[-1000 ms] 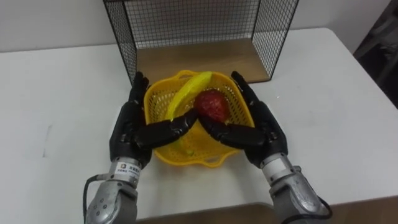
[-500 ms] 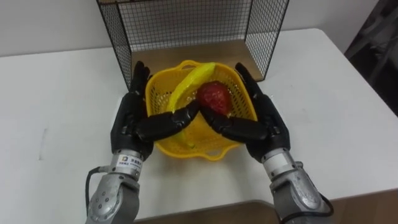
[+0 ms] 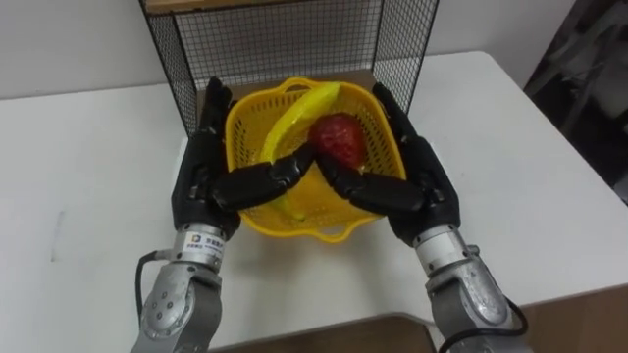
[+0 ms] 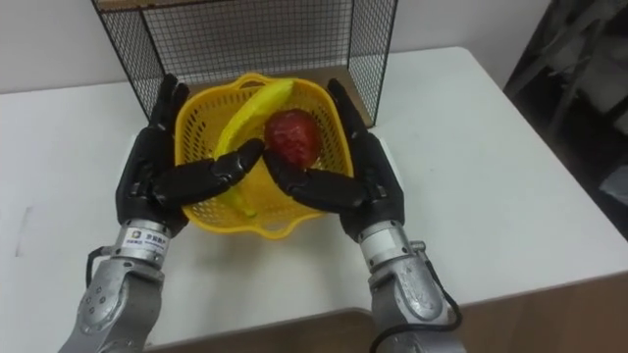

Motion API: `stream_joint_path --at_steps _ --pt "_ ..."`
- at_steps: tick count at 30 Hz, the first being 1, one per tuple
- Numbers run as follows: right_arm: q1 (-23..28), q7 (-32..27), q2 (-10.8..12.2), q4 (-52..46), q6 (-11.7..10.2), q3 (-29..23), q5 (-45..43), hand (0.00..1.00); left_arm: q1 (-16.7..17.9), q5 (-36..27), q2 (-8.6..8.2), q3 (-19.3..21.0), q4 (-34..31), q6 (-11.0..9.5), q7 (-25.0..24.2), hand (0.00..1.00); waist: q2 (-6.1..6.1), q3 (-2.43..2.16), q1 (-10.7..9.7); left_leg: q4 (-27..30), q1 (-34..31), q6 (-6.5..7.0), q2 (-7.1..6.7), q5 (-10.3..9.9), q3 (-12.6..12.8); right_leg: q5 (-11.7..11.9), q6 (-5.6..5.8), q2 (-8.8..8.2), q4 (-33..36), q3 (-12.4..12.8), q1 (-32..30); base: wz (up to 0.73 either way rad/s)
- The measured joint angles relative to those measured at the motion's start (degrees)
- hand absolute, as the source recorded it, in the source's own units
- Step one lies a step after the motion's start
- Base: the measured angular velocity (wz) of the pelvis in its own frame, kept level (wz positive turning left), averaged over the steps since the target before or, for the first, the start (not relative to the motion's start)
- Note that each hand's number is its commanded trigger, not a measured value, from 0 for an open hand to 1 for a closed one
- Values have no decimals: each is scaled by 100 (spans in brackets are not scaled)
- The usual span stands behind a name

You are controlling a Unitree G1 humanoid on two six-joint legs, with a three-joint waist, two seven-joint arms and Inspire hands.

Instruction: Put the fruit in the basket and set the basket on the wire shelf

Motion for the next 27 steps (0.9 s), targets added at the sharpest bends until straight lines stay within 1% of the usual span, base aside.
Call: stream_joint_path --at_steps 2,4,5,6,7,9,10,11,12,13,14,15,16,17,18,19,20,21,22,23,24,25,26,27 --pt "0 0 -1 -3 0 -3 -17 0 1 0 3 5 0 1 0 0 -17 0 16 52 -34 -12 20 -18 3 -3 -8 14 12 2 -19 -2" --pt "0 1 -1 -31 0 2 -47 0 -2 5 10 5 -1 0 2 0 -39 -10 19 192 -89 -34 72 -83 3 -19 -39 48 46 -8 -32 0" --pt "0 4 -1 -76 0 3 -48 0 0 5 16 12 0 0 3 0 -49 -12 24 319 -117 -59 115 -151 2 -66 -69 65 122 -35 -49 0" --pt "0 7 -5 -141 0 1 -48 0 -1 9 15 13 0 -18 3 0 -47 -14 37 496 -161 -86 176 -246 3 -130 -102 95 208 -48 -92 -6" --pt "0 14 -5 -172 -3 0 -47 0 -1 14 14 19 0 -34 3 0 -49 -14 45 585 -178 -111 205 -293 2 -173 -119 110 257 -50 -114 -7" --pt "-1 129 -4 -195 -92 -9 -9 0 -5 58 15 45 -1 -67 3 0 -60 -20 35 964 -248 -198 341 -488 8 -375 -201 199 552 -50 -175 -8" --pt "-1 151 -2 -194 -102 -22 7 0 -19 58 15 48 -1 -70 3 0 -59 -20 37 1110 -290 -224 387 -546 3 -437 -225 227 646 -48 -198 -8" --pt "-1 180 3 -191 -105 -35 21 0 -37 61 17 58 0 -72 2 0 -61 -17 42 1484 -413 -284 473 -621 -27 -545 -284 268 814 -54 -233 -12" --pt "7 196 -3 -180 -105 -31 26 0 -33 60 18 59 13 -72 2 0 -53 -12 47 2041 -613 -291 572 -622 -85 -629 -347 308 922 -48 -230 -17" --pt "7 205 -10 -180 -105 -32 25 0 -33 61 18 59 15 -72 2 0 -22 -2 54 2314 -706 -290 635 -619 -103 -657 -379 350 963 -37 -219 -20" --pt "7 212 -11 -181 -111 -31 30 0 -40 81 14 55 14 -73 2 0 43 8 57 2784 -895 -281 728 -600 -239 -727 -448 419 1083 -33 -226 -17" --pt "5 210 -15 -179 -118 -40 39 0 -66 119 11 43 15 -75 1 0 87 7 33 3175 -1076 -268 785 -557 -398 -817 -521 461 1238 -25 -267 -15" --pt "5 210 -12 -174 -118 -43 39 0 -79 124 11 44 15 -75 0 0 85 7 31 3320 -1131 -277 790 -512 -458 -863 -552 466 1339 -5 -298 -14" --pt "3 210 -9 -156 -118 -38 34 0 -89 128 8 47 18 -75 0 0 84 9 40 3567 -1242 -293 792 -378 -563 -922 -604 501 1444 102 -312 -21" --pt "4 209 -10 -114 -118 -37 38 0 -80 131 18 54 38 -75 1 0 60 39 55 3731 -1394 -268 758 -287 -664 -948 -643 541 1478 247 -251 -18" --pt "3 208 -20 -102 -118 -40 34 0 -79 142 23 60 47 -74 1 0 28 59 60 3707 -1471 -258 692 -327 -716 -950 -649 540 1472 276 -246 -11" --pt "-12 204 -46 -103 -123 -61 61 0 -94 187 10 48 43 -76 1 0 69 34 35 3567 -1707 -222 545 -408 -734 -951 -667 531 1453 290 -269 -15" --pt "-44 189 -48 -68 -127 -64 55 0 -113 188 -13 50 48 -75 1 0 77 28 46 3285 -1918 -218 401 -415 -719 -948 -689 531 1456 369 -292 -29" --pt "-60 189 -46 -34 -127 -54 55 0 -113 185 -15 66 53 -75 1 0 72 31 98 3042 -1988 -220 320 -412 -691 -945 -699 527 1454 426 -293 -59" --pt "-61 190 -48 -28 -126 -49 43 0 -116 181 -18 75 50 -76 1 0 74 30 191 2457 -2097 -246 203 -332 -679 -957 -736 513 1454 470 -301 -46" --pt "-61 193 -54 -28 -125 -47 46 0 -121 184 -12 78 51 -75 -2 0 52 30 192 1843 -2186 -190 120 -71 -689 -1001 -735 528 1457 477 -317 -37" --pt "-63 193 -63 -27 -117 -50 42 0 -124 187 -9 77 54 -70 -3 0 13 27 195 1707 -2211 -160 83 119 -710 -1028 -726 528 1479 515 -307 -22" --pt "-71 195 -79 -28 -106 -46 20 0 -125 189 -22 77 55 -49 -3 0 -10 -55 212 1556 -2170 -110 45 311 -713 -1051 -703 530 1460 576 -298 -16" --pt "-127 203 -82 -30 -107 -43 9 0 -150 194 -4 62 28 -50 -3 0 -52 -62 194 1465 -2136 -38 8 471 -712 -1064 -681 516 1426 569 -281 -10"
